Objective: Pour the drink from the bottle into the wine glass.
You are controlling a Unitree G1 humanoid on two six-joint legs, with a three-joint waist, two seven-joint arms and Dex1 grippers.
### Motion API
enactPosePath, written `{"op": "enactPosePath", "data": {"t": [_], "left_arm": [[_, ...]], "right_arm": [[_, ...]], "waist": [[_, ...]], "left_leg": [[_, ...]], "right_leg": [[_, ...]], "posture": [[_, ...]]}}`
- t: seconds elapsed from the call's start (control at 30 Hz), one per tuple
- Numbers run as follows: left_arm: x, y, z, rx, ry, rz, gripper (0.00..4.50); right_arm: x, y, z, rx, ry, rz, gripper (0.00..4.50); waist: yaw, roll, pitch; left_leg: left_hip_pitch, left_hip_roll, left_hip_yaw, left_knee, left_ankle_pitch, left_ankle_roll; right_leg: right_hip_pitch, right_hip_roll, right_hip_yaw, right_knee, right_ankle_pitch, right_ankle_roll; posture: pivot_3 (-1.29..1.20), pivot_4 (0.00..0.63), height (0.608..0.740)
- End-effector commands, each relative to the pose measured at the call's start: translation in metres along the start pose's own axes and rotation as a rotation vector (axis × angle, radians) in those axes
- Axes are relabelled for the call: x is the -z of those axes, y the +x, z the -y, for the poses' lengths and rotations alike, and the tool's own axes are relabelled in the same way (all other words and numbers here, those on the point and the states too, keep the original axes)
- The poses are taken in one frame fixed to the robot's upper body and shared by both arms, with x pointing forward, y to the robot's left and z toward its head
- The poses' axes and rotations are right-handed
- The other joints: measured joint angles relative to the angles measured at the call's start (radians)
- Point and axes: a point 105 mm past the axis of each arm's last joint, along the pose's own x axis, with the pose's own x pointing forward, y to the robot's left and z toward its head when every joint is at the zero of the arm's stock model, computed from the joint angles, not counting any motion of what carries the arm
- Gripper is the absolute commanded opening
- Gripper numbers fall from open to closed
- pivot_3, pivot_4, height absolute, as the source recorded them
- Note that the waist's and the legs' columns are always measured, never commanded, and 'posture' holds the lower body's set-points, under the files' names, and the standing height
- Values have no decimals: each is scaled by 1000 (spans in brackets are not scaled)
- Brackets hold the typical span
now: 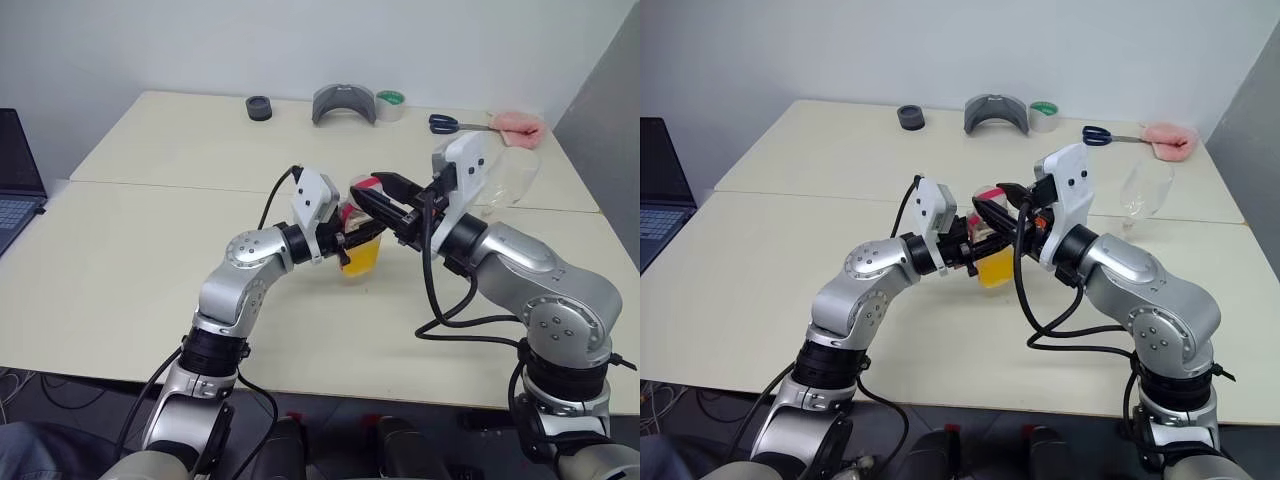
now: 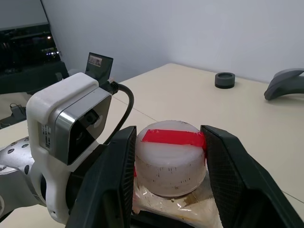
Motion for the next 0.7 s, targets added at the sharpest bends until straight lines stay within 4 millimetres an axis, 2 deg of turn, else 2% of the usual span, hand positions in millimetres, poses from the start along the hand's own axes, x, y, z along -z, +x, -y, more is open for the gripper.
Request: {"op": "enactPosePath", "data": {"t": [0.03, 0.13, 0.23, 0.33, 0.4, 0.63, 0.67, 0.7], "left_arm": [[-26, -5, 32, 167, 6, 75, 1744], [-33, -27, 61, 386, -13, 21, 1744], [-46, -45, 76, 543, -30, -18, 1744], [-63, -50, 81, 620, -51, -11, 1744], [-66, -49, 78, 619, -53, -17, 1744], [-58, -48, 62, 509, -37, -35, 1744], [-54, -47, 59, 480, -11, -46, 1744], [-51, -46, 55, 445, 1, -52, 1744]], "right_arm": [[-18, -7, 1, -86, -29, 58, 1791], [-24, -18, -9, -342, -5, 26, 1791], [-26, -27, -19, -568, 55, -39, 1791], [-31, -24, -25, -701, 110, -82, 1791], [-35, -21, -29, -743, 100, -87, 1791], [-37, -30, -15, -679, 65, -93, 4192], [-38, -33, -13, -659, 62, -93, 4457], [-39, -35, -10, -624, 60, -85, 4457]], "waist": [[0, 0, 0], [-6, 0, 0], [-10, 1, 1], [-13, 1, 1], [-15, 1, 1], [-13, 1, 1], [-12, 1, 1], [-11, 1, 1]], "left_leg": [[0, 0, 0, 0, 0, 0], [0, 0, 0, -1, 0, 0], [1, 0, 0, -1, 0, 0], [1, 0, 0, -1, 0, 0], [1, 0, -1, -1, 0, 0], [0, 0, -1, -1, 0, 0], [0, 0, -1, -1, 0, 0], [0, 0, -1, -1, 0, 0]], "right_leg": [[0, 0, 0, 0, 0, 0], [0, 0, 0, 0, 0, 0], [1, 0, -1, -1, 0, 0], [1, 0, -1, -1, 0, 0], [1, 0, -1, -1, 0, 0], [0, 0, -1, -2, 0, 0], [1, 0, -1, -2, 0, 0], [1, 0, -1, -3, 0, 0]], "posture": [[0, 150, 740], [0, 150, 740], [0, 150, 740], [0, 150, 740], [0, 150, 740], [0, 150, 740], [0, 150, 740], [0, 150, 740]]}}
